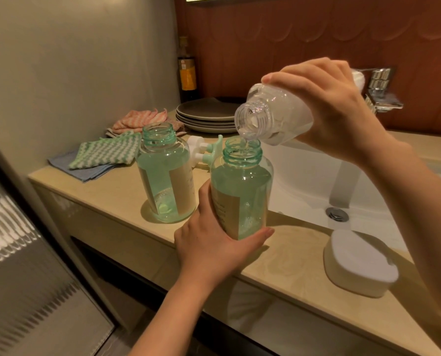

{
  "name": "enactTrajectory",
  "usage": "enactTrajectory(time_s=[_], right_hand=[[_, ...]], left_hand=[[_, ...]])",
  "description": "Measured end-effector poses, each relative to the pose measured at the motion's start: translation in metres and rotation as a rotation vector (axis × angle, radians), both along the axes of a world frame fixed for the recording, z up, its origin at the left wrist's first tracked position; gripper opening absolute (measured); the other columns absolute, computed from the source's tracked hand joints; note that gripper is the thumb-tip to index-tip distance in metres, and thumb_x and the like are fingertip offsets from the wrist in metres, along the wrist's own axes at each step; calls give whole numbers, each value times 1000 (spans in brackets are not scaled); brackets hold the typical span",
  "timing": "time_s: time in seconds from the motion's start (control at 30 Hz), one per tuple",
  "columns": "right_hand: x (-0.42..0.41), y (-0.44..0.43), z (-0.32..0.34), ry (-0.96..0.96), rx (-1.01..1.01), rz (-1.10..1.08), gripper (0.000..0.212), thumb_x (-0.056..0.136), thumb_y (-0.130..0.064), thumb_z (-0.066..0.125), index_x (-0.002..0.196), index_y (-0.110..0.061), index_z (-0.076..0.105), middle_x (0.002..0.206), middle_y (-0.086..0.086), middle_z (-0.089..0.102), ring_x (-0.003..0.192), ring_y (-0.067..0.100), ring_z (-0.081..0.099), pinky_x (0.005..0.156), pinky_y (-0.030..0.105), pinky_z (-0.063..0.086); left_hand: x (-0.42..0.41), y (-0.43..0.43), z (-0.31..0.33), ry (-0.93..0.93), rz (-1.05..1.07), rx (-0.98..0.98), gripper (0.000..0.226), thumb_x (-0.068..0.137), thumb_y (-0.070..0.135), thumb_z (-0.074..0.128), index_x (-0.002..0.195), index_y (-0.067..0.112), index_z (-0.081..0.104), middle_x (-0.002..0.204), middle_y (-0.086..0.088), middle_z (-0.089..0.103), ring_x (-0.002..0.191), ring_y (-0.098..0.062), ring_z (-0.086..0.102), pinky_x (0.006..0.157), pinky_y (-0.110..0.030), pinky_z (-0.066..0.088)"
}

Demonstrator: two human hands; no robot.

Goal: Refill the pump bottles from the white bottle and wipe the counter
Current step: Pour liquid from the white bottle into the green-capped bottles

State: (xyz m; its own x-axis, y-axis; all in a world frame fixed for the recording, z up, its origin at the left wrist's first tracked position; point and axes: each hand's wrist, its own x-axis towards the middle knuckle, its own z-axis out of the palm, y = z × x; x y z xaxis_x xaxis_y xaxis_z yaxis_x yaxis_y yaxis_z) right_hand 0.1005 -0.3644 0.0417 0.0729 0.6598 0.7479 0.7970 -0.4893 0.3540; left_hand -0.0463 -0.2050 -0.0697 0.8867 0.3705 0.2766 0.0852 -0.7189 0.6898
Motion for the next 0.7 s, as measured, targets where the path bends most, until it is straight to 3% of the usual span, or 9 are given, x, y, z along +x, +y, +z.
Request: enactTrajectory(time_s=[0.53,0.63,0.7], right_hand=[[-1,0,0,10,2,3,61,83,-38,63,135,-21,35,124,14,57,110,32,48,87,43,35],[-1,0,0,10,0,0,61,83,-38,63,135,-21,35,124,14,56,109,31,48,88,42,35],[-1,0,0,12,1,1,60,84,-39,62,135,-21,35,124,14,56,109,31,47,88,42,34]], left_hand=[[3,2,-4,-56,0,36,116,44,78,64,136,38,8,134,11,48,123,-20,48,101,-37,34],[2,3,-4,-105,-23,48,126,37,94,48,141,32,15,129,11,51,120,-21,50,95,-35,35],[2,5,-7,-164,-32,49,124,42,101,28,142,29,18,114,12,55,112,-22,55,84,-31,31]])
